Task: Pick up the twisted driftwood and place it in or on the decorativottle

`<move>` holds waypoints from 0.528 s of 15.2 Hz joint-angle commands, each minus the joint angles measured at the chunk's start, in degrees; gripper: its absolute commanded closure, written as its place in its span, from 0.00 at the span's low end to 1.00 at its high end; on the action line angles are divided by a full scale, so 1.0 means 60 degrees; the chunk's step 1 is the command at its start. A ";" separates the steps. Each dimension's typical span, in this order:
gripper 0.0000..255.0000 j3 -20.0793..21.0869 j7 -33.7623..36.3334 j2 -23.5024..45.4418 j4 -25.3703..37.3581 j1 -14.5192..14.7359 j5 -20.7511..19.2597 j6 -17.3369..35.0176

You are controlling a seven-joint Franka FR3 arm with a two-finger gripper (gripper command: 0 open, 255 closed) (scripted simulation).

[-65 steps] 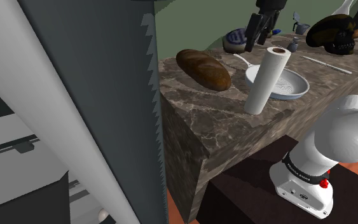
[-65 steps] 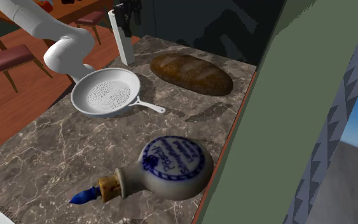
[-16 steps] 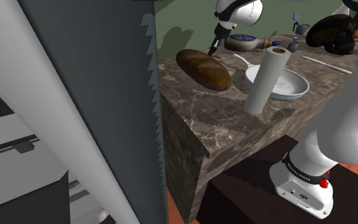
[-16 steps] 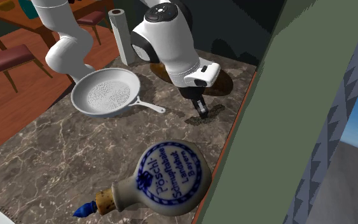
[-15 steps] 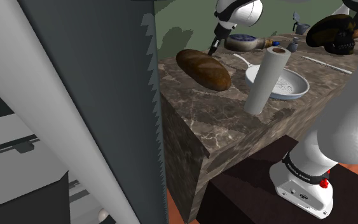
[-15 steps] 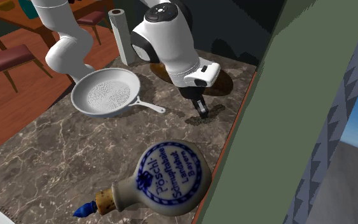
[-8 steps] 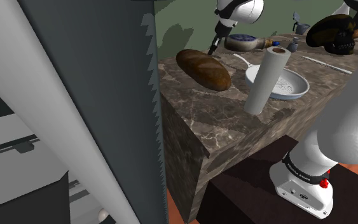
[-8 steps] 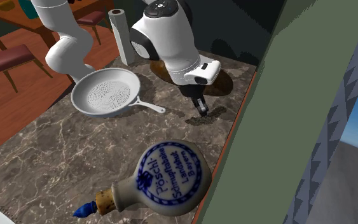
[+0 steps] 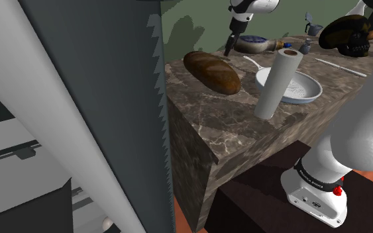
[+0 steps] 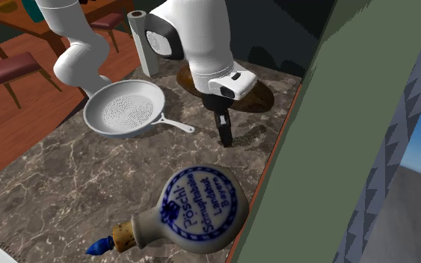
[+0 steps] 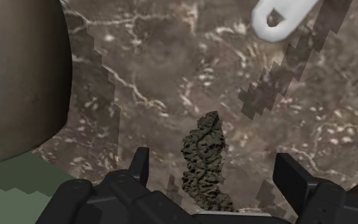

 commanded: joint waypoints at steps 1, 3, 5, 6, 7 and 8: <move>0.00 -0.0016 0.0162 0.0060 -0.0038 -0.0002 -0.0086 -0.0001; 0.00 -0.0011 0.0102 0.0195 -0.0143 -0.0012 0.0005 0.0221; 0.00 -0.0003 0.0037 0.0337 -0.0240 -0.0023 0.0103 0.0439; 0.00 0.0006 -0.0016 0.0454 -0.0311 -0.0034 0.0184 0.0610; 0.00 0.0006 -0.0015 0.0452 -0.0313 -0.0034 0.0182 0.0610; 0.00 0.0006 -0.0016 0.0453 -0.0311 -0.0034 0.0183 0.0610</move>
